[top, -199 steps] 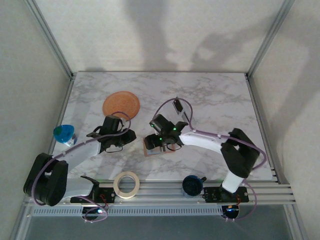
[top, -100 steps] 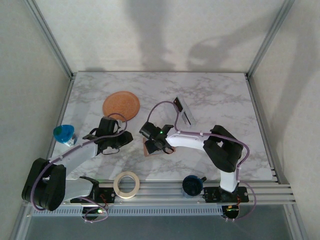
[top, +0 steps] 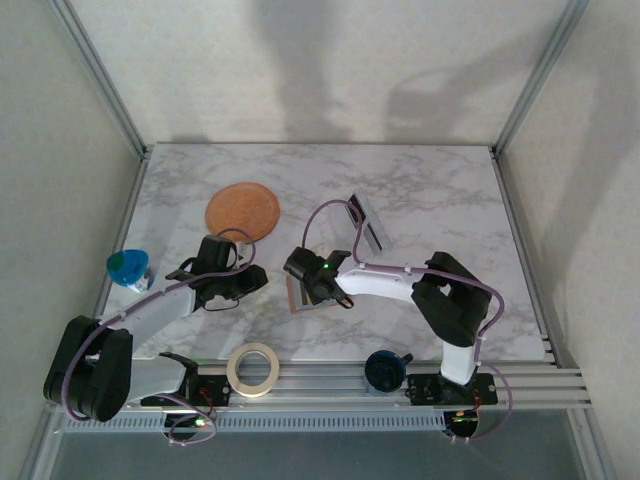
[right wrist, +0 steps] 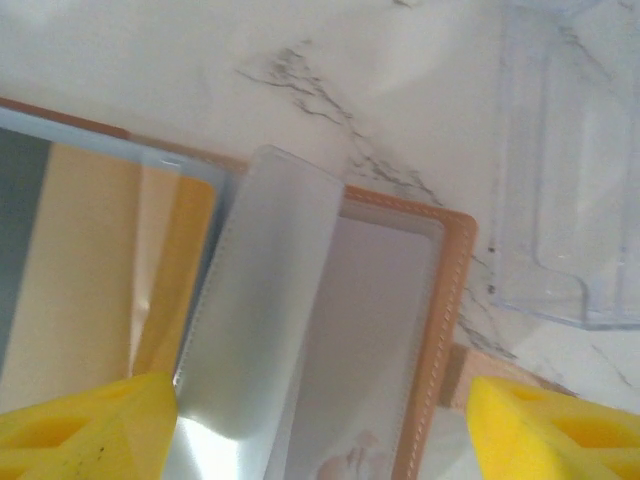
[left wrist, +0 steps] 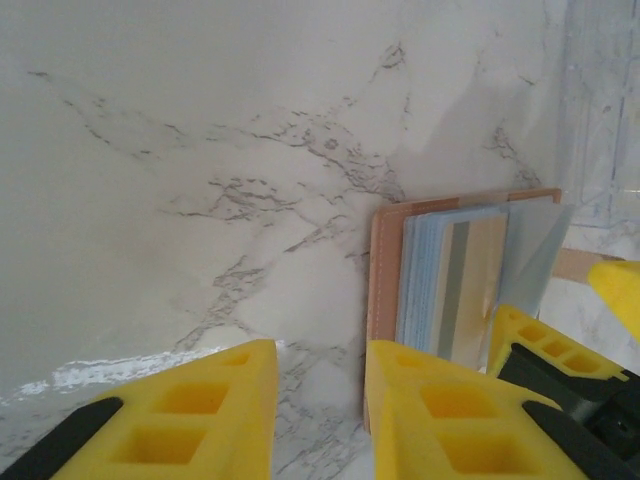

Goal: Put the credit cards into the card holder

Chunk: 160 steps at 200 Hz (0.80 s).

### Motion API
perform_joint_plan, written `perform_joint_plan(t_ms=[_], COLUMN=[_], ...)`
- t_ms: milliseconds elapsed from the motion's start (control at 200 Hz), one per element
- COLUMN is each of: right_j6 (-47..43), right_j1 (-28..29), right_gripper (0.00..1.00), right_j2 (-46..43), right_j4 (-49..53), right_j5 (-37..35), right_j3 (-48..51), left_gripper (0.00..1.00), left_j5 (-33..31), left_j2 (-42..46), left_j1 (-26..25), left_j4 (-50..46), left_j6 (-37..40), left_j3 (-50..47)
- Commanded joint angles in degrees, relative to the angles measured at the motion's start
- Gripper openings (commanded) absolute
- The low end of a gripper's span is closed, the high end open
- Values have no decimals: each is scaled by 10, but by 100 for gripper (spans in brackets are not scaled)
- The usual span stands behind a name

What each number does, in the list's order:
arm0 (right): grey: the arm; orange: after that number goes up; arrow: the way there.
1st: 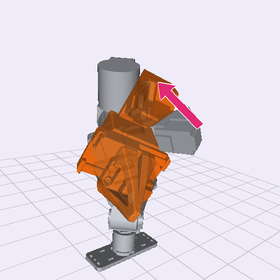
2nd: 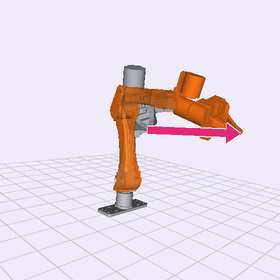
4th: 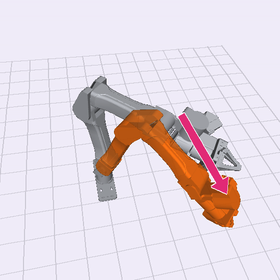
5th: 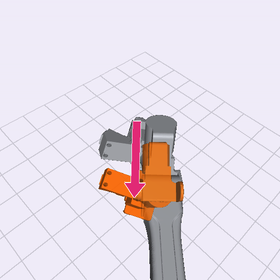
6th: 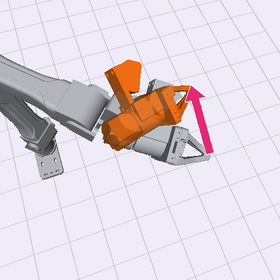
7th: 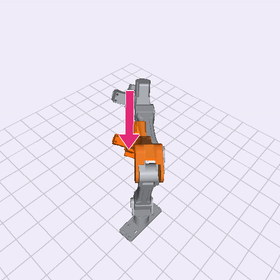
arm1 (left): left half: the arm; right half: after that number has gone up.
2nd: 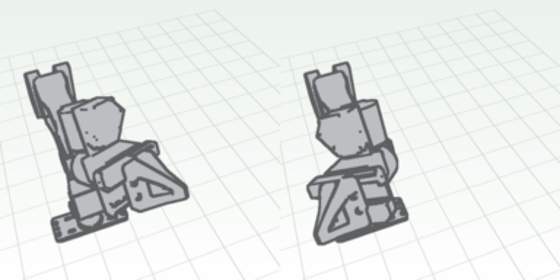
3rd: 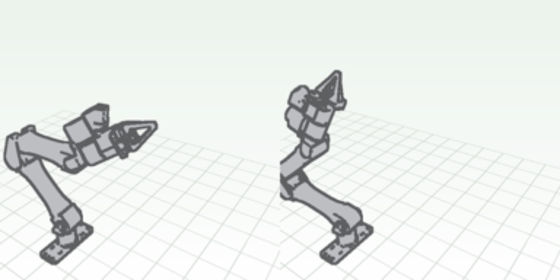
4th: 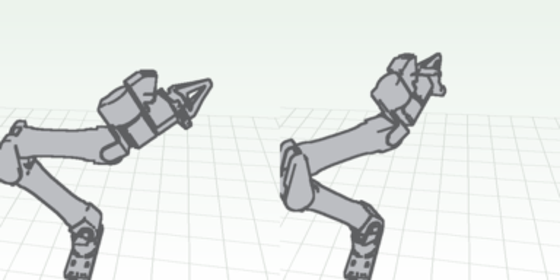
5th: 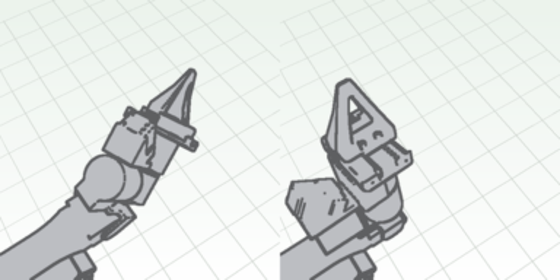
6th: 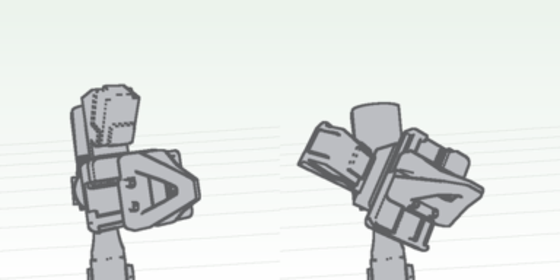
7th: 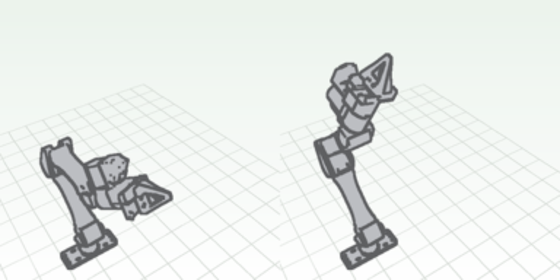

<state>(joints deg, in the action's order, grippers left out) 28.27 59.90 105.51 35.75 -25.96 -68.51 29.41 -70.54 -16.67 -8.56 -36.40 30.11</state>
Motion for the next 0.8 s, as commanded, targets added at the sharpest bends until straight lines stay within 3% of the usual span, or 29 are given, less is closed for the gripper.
perform_joint_plan(t_ms=[0,270,476,546,686,796], right_j6=[19,19,2,-28,-108,-122], right_j1=[1,-20,-74,-82,-76,-47], right_gripper=[77,79,79,79,81,81], right_j2=[-37,-95,-116,-133,-170,-129], right_j4=[32,46,31,4,-62,-77], right_j5=[-34,-45,-20,27,219,224], right_j3=[20,48,77,88,99,74], left_gripper=[29,29,29,28,24,23], left_j5=[20,30,43,46,48,30], left_j2=[-3,-18,-44,-59,-71,-77], left_j1=[-1,-8,-22,-41,-47,-44], left_j4=[9,17,47,49,75,63], left_j6=[6,5,-6,-1,-18,-6], left_j3=[0,9,19,31,33,42])
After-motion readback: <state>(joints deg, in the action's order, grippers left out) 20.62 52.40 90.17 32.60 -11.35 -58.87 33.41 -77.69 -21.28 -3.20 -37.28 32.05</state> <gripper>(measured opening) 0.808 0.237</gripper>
